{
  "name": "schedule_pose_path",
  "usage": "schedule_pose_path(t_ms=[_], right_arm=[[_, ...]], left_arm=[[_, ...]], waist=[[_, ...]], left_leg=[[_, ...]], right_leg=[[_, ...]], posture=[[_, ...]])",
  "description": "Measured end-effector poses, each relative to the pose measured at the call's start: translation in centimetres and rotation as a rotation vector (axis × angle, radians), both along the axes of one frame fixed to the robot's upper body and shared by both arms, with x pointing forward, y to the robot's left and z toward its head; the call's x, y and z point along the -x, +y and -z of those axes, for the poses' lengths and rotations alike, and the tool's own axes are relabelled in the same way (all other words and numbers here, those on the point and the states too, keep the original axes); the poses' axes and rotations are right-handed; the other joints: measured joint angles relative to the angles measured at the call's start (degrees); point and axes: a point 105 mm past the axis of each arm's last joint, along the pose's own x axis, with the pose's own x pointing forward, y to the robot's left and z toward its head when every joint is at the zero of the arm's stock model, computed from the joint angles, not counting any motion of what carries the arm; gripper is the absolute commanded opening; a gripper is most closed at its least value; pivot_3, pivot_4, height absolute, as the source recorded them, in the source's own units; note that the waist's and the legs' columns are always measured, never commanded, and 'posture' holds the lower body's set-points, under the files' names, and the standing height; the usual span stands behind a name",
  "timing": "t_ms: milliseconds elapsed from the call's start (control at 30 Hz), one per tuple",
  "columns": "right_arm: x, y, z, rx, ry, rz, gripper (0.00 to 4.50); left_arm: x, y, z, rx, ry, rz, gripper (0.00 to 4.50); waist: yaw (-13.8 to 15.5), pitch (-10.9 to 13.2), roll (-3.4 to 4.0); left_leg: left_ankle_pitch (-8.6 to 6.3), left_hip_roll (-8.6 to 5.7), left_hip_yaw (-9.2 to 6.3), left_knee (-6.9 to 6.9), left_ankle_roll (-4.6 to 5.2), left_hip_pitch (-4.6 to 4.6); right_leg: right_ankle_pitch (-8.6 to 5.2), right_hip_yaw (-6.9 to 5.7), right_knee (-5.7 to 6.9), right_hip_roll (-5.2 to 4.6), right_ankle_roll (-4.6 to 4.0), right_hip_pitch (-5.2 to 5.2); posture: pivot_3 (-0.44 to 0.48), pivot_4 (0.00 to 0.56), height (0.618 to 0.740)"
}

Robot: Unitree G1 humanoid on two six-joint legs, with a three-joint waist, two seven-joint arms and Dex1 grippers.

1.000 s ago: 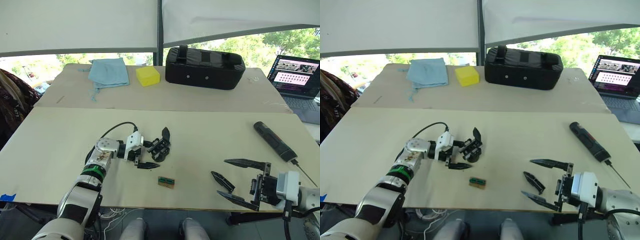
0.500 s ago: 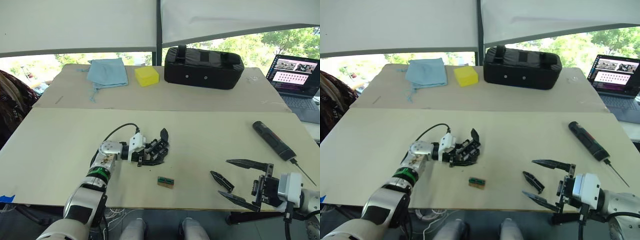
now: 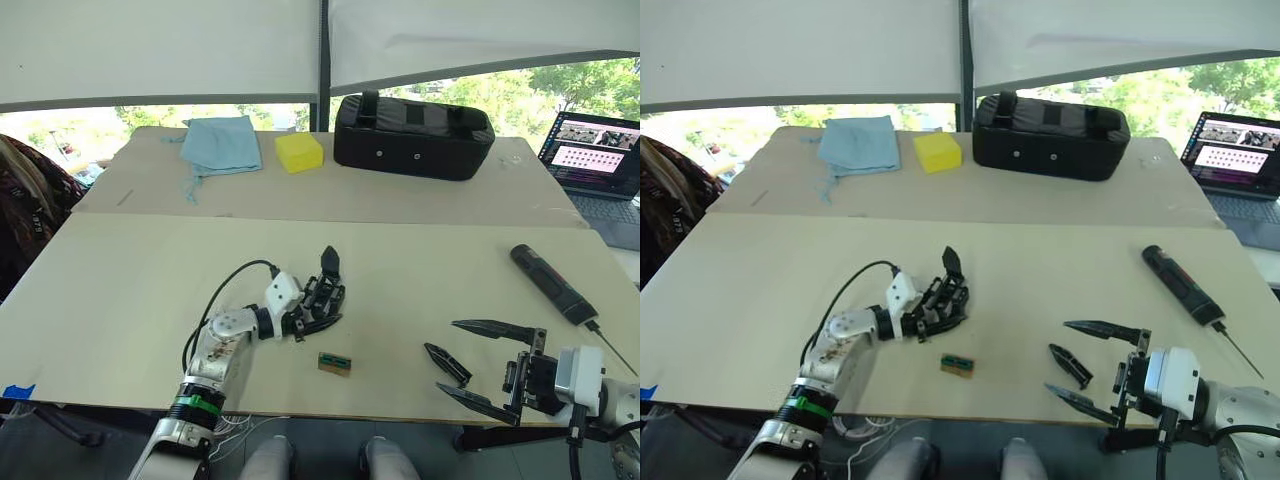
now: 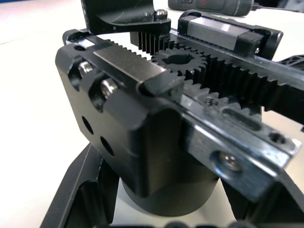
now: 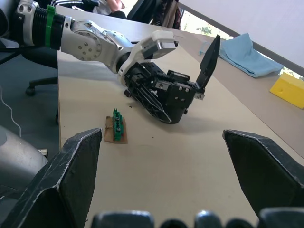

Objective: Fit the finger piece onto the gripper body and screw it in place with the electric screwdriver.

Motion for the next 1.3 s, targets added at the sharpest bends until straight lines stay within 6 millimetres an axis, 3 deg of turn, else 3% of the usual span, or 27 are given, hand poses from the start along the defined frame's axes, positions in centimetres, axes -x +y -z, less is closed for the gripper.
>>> schedule_pose_path(t_ms=[467, 600, 833, 1033, 1200, 1300], right_arm=[[0.0, 0.0, 0.2, -0.001, 0.007, 0.010, 4.50], [0.1, -0.1, 0.3, 0.003, 0.014, 0.015, 4.50], [0.2, -0.2, 0.5, 0.004, 0.026, 0.022, 4.50], [0.5, -1.5, 0.9, 0.016, 0.088, 0.098, 4.50], [1.8, -3.2, 1.2, 0.034, 0.160, 0.220, 4.50], [2.9, -4.8, 2.2, 0.036, 0.217, 0.360, 4.50]], left_arm=[[0.4, -1.3, 0.5, -0.012, -0.011, -0.017, 2.37], [0.4, -1.1, 0.6, -0.013, -0.008, -0.017, 4.33], [0.7, 0.0, 0.6, -0.027, -0.011, -0.007, 4.46], [1.1, 3.5, 0.6, -0.047, 0.017, 0.014, 4.46], [1.2, 8.5, 0.2, -0.074, 0.049, 0.011, 4.46], [2.3, 10.8, -0.8, -0.057, 0.031, 0.062, 4.46]], waist=[[0.11, -0.03, 0.05], [0.13, -0.05, 0.08], [-0.26, -0.07, 0.12], [-0.27, -0.09, 0.16], [0.00, -0.09, 0.15], [0.16, -0.09, 0.16]], left_leg=[[0.00, -0.02, 0.01, 0.00, 0.00, 0.06], [0.00, -0.04, 0.01, 0.00, 0.00, 0.07], [0.00, 0.05, 0.02, -0.04, 0.00, 0.10], [0.00, 0.07, 0.02, -0.04, 0.00, 0.10], [-0.01, 0.08, 0.02, -0.05, 0.00, 0.05], [-0.03, 0.06, 0.02, -0.05, 0.03, 0.03]], right_leg=[[-0.01, 0.01, -0.01, -0.05, 0.03, 0.07], [-0.09, 0.00, -0.02, -0.07, 0.17, 0.10], [-0.09, 0.04, -0.01, 0.00, 0.16, 0.08], [-0.09, 0.06, -0.01, 0.01, 0.15, 0.06], [-0.10, 0.03, -0.03, 0.00, 0.14, 0.02], [-0.10, 0.03, -0.07, -0.10, 0.12, 0.02]], posture=[[0.000, 0.150, 0.740], [0.000, 0.150, 0.740], [0.000, 0.150, 0.740], [0.000, 0.150, 0.740], [0.000, 0.150, 0.740], [0.000, 0.150, 0.740]])
